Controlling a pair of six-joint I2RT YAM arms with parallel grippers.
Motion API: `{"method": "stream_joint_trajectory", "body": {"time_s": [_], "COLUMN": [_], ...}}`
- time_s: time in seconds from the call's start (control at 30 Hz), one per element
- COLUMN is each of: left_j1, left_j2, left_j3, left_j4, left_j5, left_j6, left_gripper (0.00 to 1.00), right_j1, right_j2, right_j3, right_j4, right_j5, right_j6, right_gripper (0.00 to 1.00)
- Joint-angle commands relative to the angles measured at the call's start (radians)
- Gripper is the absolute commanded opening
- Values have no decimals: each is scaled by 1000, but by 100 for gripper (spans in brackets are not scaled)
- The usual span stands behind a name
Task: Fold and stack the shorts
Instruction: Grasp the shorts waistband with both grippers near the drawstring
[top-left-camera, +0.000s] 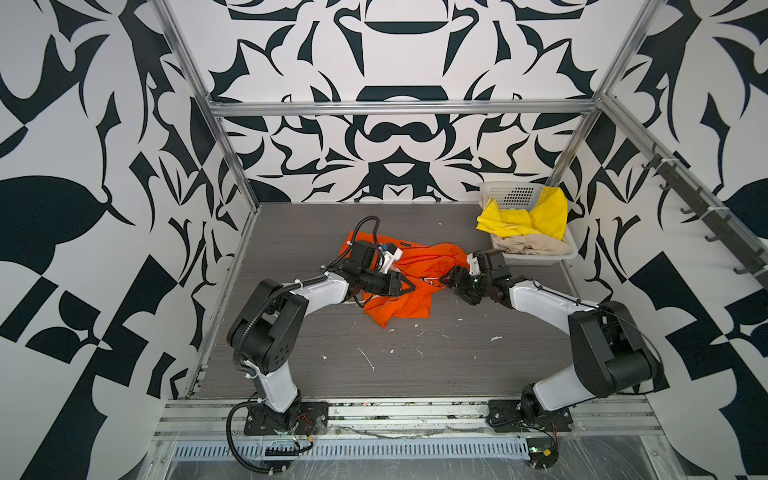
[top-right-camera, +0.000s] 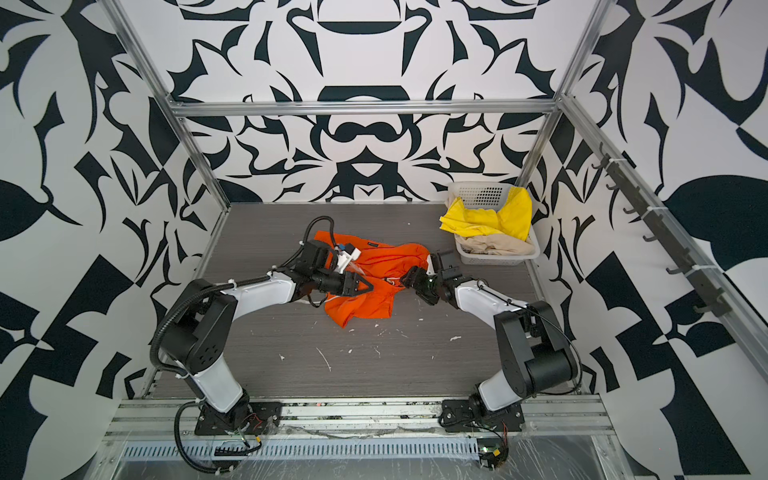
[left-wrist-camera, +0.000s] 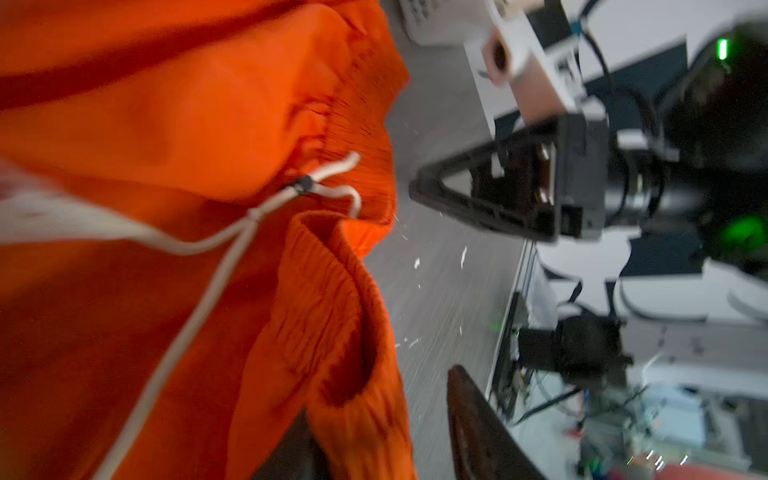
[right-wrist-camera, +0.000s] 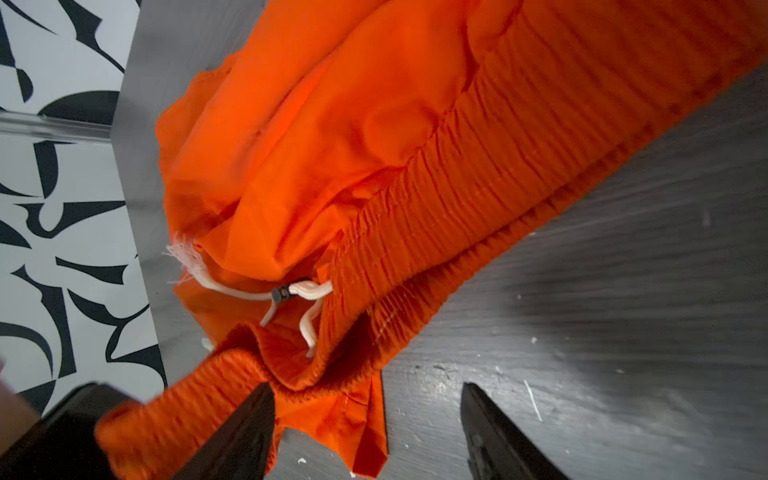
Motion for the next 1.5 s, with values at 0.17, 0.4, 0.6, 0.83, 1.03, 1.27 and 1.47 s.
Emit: {"method": "stream_joint_trajectory", "body": {"time_s": [0.17, 0.4, 0.6, 0.83, 1.03, 1.27, 1.47], "left_j1": [-121, -93, -55, -44, -22, -2, 8], "left_j2": [-94, -184, -225, -246, -297, -358, -444], "left_j3": [21, -42, -120, -161, -215, -252, -257], "left_j4": [-188, -185, -121, -122, -78, -71, -66], "left_j5": [35, -228, -354, -469, -494, -548, -620], "left_j6": [239, 157, 50, -7, -44, -60, -8], "left_gripper": [59, 66, 66, 66, 67, 67, 67], "right_j1": [-15, 71, 239, 400, 404, 404, 396], "right_j2": [-211, -450, -532, -410, -221, -67, -135], "right_j3": [-50, -156, -236, -150, -119, -23, 248], "right_j4": [-158, -263, -234, -177, -49, 59, -67], "right_j5": [32, 59, 94, 164, 178, 206, 257], "right_j6": [-39, 46, 211, 273, 255, 202, 38], "right_gripper": [75, 76, 77, 79, 79, 30, 6]}}
